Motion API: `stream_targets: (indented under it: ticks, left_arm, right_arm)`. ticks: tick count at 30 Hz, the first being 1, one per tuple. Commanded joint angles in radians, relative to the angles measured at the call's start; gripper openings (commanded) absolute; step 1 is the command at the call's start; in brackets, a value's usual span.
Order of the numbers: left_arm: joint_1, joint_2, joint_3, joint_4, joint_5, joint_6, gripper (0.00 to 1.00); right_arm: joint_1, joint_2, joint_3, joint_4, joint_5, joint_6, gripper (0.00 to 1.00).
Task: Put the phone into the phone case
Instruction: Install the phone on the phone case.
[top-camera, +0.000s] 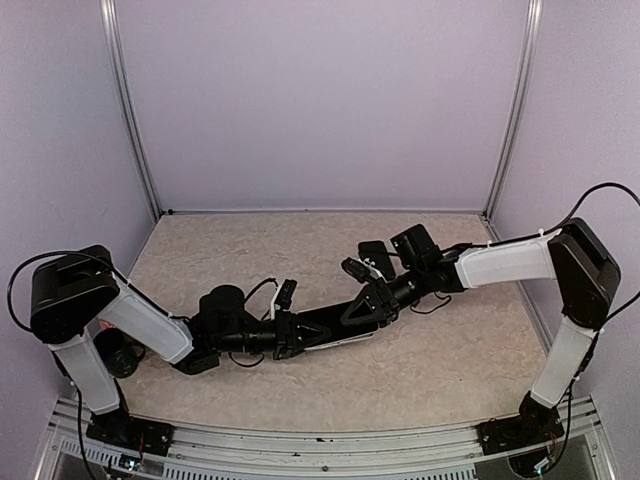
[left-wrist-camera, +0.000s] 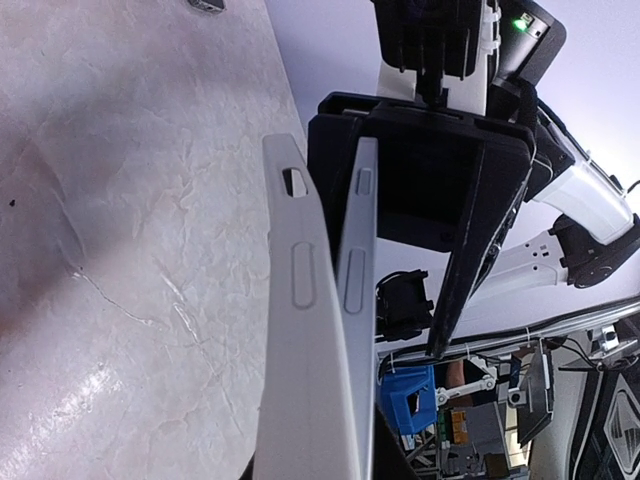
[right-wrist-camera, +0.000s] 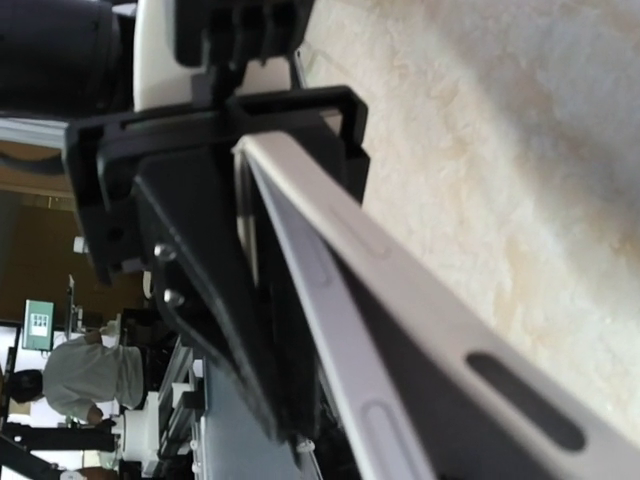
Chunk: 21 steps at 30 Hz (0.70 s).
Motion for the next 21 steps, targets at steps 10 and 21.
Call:
stream_targets:
  ticks: [10,21]
  left_arm:
    - [0.012,-0.054,0.001,0.057,-0.013,0.014,0.11]
    - [0.01,-0.037,0.009,0.029,-0.018,0.016,0.21]
  right_arm:
    - [-0.052,-0.126,-0.036,-0.109,0.053,-0.041,0.5]
    - [-0.049,-0.151,-0.09,0.125,-0.052,0.117,0.48]
